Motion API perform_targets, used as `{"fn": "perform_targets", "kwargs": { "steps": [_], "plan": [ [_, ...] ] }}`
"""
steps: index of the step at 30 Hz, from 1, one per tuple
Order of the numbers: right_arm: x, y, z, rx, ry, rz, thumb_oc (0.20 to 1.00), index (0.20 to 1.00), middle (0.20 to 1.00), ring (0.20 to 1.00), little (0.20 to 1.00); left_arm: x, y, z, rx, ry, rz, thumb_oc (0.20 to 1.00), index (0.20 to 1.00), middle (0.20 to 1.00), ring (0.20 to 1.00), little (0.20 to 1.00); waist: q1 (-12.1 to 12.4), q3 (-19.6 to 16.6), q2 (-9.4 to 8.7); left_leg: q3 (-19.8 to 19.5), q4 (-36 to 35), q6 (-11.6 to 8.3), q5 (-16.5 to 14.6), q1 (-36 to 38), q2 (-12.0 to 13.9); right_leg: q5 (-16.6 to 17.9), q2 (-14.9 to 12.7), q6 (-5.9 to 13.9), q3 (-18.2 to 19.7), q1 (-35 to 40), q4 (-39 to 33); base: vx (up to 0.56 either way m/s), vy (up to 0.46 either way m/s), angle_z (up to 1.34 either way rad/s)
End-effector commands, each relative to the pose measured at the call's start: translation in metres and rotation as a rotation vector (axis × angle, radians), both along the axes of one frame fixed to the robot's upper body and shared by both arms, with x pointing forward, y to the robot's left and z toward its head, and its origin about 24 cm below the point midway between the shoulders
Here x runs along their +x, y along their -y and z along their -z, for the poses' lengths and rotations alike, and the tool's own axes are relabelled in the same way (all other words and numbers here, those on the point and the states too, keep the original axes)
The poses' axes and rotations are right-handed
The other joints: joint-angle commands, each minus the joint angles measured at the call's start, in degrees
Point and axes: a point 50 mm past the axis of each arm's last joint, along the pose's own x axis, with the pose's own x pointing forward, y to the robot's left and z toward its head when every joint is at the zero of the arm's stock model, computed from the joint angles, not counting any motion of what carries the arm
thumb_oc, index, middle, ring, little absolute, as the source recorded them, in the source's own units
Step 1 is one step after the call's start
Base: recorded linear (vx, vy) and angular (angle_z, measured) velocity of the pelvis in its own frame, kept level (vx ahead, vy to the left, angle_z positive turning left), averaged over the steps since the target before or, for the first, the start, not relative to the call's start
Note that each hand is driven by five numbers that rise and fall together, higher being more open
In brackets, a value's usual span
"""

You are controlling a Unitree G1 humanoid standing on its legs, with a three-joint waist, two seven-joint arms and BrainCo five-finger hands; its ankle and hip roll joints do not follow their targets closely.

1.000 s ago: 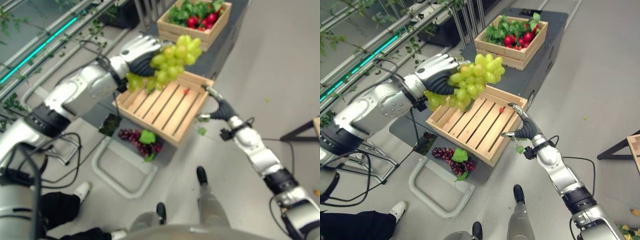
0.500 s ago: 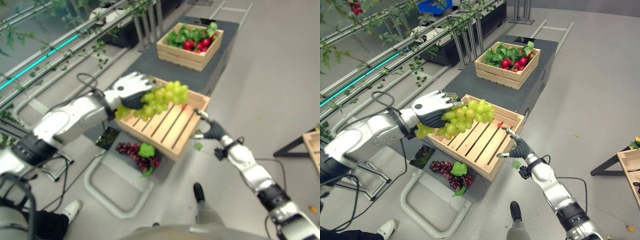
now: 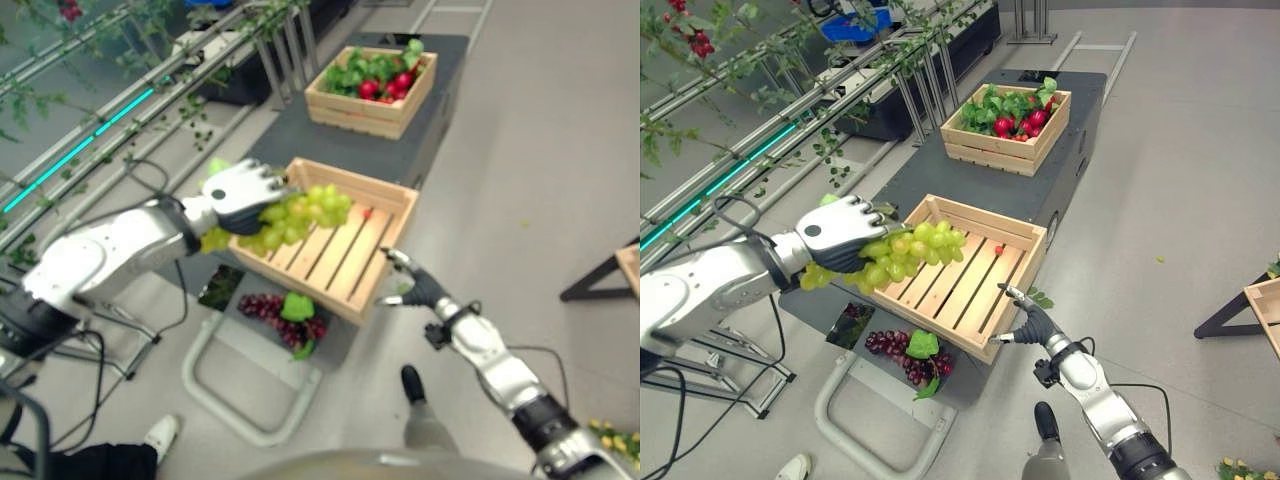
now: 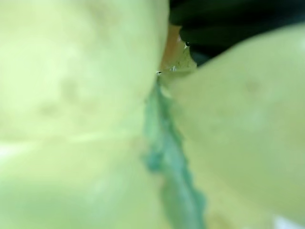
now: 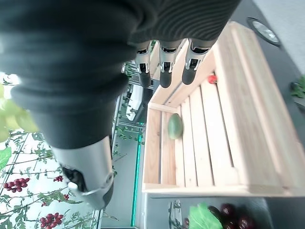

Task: Pick up the fruits from the basket on one side to the basket on the other side

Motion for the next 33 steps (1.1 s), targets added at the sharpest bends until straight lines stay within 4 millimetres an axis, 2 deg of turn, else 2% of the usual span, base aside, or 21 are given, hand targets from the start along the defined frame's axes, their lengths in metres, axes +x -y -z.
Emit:
{"fn": "perform_targets", "kwargs": {
  "steps": [1, 10, 14, 16, 19, 21, 33],
  "plan": [
    [0.012, -0.003, -0.041, -0.014, 0.201, -0.051, 1.0, 1.0, 1.0, 1.0, 1.0, -0.008, -0.004, -0.035, -0.002, 0.157, 0.011, 0.2, 0.2, 0.2, 0.2, 0.2, 0.1, 0.61, 1.74, -1.12, 0.28, 0.89, 2.67, -7.34, -2.02, -14.68, -1.33, 4.12, -0.5, 7.36, 3.4, 0.0, 0.0, 0.0],
    [0.014, -0.007, -0.05, -0.1, 0.216, -0.116, 1.0, 1.0, 1.0, 1.0, 1.0, -0.014, -0.005, -0.023, 0.022, 0.109, -0.001, 0.2, 0.2, 0.2, 0.2, 0.2, -0.36, 1.31, 2.3, -0.63, 0.59, 1.1, 2.56, -7.98, -2.28, -14.21, -1.6, 4.24, 0.21, 6.14, 3.66, -0.02, 0.01, -0.03],
    [0.021, -0.012, -0.067, -0.106, 0.286, -0.134, 1.0, 1.0, 1.0, 1.0, 1.0, -0.015, -0.002, -0.023, 0.009, 0.106, 0.007, 0.2, 0.2, 0.2, 0.2, 0.2, -0.21, 1.46, 2.64, -0.53, 0.73, 1.16, 2.59, -8.28, -2.29, -14.02, -1.72, 4.2, 0.38, 5.93, 3.64, -0.02, 0.011, -0.04],
    [0.029, -0.024, -0.096, -0.126, 0.392, -0.185, 1.0, 1.0, 1.0, 1.0, 1.0, -0.015, 0.003, -0.018, -0.037, 0.079, 0.022, 0.2, 0.2, 0.2, 0.2, 0.2, 0.1, 1.21, 2.52, -0.52, 0.63, 1.23, 2.74, -8.39, -2.28, -13.84, -1.79, 4.04, 0.69, 5.86, 3.52, -0.02, -0.003, -0.05],
    [0.036, -0.029, -0.107, -0.137, 0.429, -0.186, 1.0, 1.0, 1.0, 1.0, 1.0, -0.014, 0.005, -0.017, -0.058, 0.064, 0.028, 0.2, 0.2, 0.2, 0.2, 0.2, 0.44, 1.1, 2.56, -0.55, 0.59, 1.26, 2.82, -8.56, -2.26, -13.68, -1.83, 4.01, 0.75, 5.75, 3.38, -0.01, -0.002, -0.01],
    [0.045, -0.041, -0.118, -0.16, 0.475, -0.196, 1.0, 1.0, 1.0, 1.0, 1.0, -0.015, 0.015, -0.018, -0.092, 0.057, 0.068, 0.2, 0.2, 0.2, 0.2, 0.2, 0.91, 0.6, 2.42, -0.65, 0.65, 1.29, 2.81, -8.56, -2.21, -13.58, -1.82, 3.89, 0.81, 5.73, 3.34, 0.0, 0.0, 0.0],
    [0.068, -0.07, -0.135, -0.115, 0.498, -0.211, 1.0, 1.0, 1.0, 1.0, 1.0, -0.026, 0.041, -0.025, -0.216, 0.045, 0.192, 0.2, 0.2, 0.2, 0.2, 0.2, 2.62, -0.51, 0.99, -1.25, 0.18, 1.23, 2.88, -7.98, -1.79, -13.74, -1.31, 3.32, 0.46, 6.53, 2.75, 0.0, 0.0, 0.0]
  ]
}}
